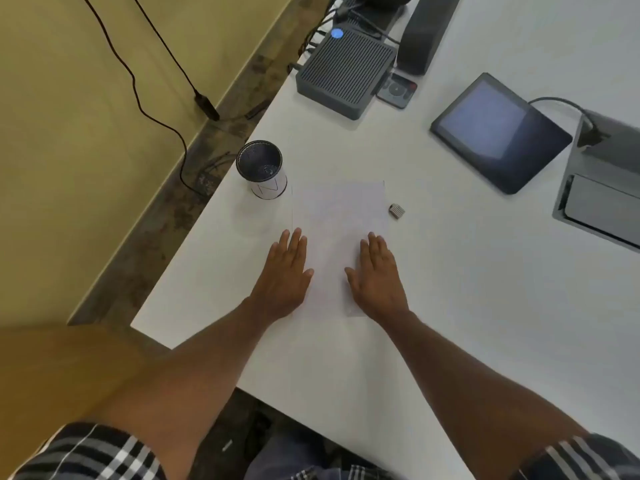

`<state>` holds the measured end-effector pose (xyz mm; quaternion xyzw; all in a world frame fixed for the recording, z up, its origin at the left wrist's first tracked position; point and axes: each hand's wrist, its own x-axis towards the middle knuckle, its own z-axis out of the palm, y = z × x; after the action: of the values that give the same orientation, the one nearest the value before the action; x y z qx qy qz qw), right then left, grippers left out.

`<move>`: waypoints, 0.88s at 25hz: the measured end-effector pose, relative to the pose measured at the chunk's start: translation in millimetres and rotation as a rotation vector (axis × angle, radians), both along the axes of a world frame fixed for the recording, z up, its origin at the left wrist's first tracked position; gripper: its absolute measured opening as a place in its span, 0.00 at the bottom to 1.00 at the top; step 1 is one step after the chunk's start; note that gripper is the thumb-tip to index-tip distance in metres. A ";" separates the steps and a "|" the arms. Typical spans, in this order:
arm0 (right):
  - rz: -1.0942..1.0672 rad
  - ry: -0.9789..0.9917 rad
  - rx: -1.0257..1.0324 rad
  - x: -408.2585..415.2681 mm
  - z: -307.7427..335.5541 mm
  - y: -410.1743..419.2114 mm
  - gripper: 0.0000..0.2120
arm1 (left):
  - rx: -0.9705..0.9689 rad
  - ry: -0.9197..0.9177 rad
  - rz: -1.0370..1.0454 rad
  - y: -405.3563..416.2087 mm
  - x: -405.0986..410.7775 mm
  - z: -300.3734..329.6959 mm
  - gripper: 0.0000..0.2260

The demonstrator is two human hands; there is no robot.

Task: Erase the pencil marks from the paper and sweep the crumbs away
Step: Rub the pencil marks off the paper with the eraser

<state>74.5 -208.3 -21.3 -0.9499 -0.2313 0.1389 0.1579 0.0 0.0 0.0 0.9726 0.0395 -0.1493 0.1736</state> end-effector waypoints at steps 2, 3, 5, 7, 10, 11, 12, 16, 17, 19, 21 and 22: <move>-0.007 0.007 -0.008 0.9 -3.9 -3.6 0.32 | 0.006 0.014 0.024 2.8 4.4 -3.8 0.30; -0.007 0.004 -0.020 -0.6 -6.9 -5.9 0.32 | 0.013 0.009 0.036 4.9 6.2 -7.5 0.30; 0.013 -0.010 -0.041 -5.8 -13.4 -9.7 0.31 | -0.006 0.001 0.042 8.9 11.8 -12.2 0.30; 0.014 -0.025 -0.035 -6.7 -16.4 -11.8 0.31 | -0.014 0.000 0.043 16.8 19.4 -17.7 0.30; 0.019 -0.046 -0.036 -11.5 -22.5 -12.8 0.31 | 0.031 0.001 -0.002 24.8 22.3 -26.6 0.31; 0.025 -0.055 -0.036 -12.4 -24.0 -12.3 0.31 | 0.039 -0.006 -0.017 26.0 21.6 -28.6 0.32; 0.027 -0.069 -0.028 -12.6 -25.8 -12.3 0.31 | 0.039 -0.022 -0.028 27.2 20.7 -31.2 0.33; 0.024 -0.138 0.013 -14.1 -32.4 -14.4 0.31 | 0.104 -0.046 -0.057 28.7 16.4 -39.3 0.30; 0.025 -0.147 0.014 -13.8 -33.9 -14.0 0.31 | 0.110 -0.046 -0.061 29.4 16.1 -39.9 0.30; 0.025 -0.155 0.012 -15.0 -35.6 -14.3 0.31 | 0.122 -0.048 -0.068 29.1 15.3 -40.5 0.30; 0.028 -0.154 0.014 -14.1 -37.1 -14.7 0.31 | 0.128 -0.050 -0.065 28.8 16.0 -40.4 0.30; 0.031 -0.145 0.012 -13.2 -37.1 -15.1 0.31 | 0.130 -0.053 -0.064 28.3 15.9 -41.0 0.30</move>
<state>61.4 -223.4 -58.4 -0.9527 -0.2579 0.0709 0.1441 15.9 28.3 -41.0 0.9862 0.0136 -0.1260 0.1064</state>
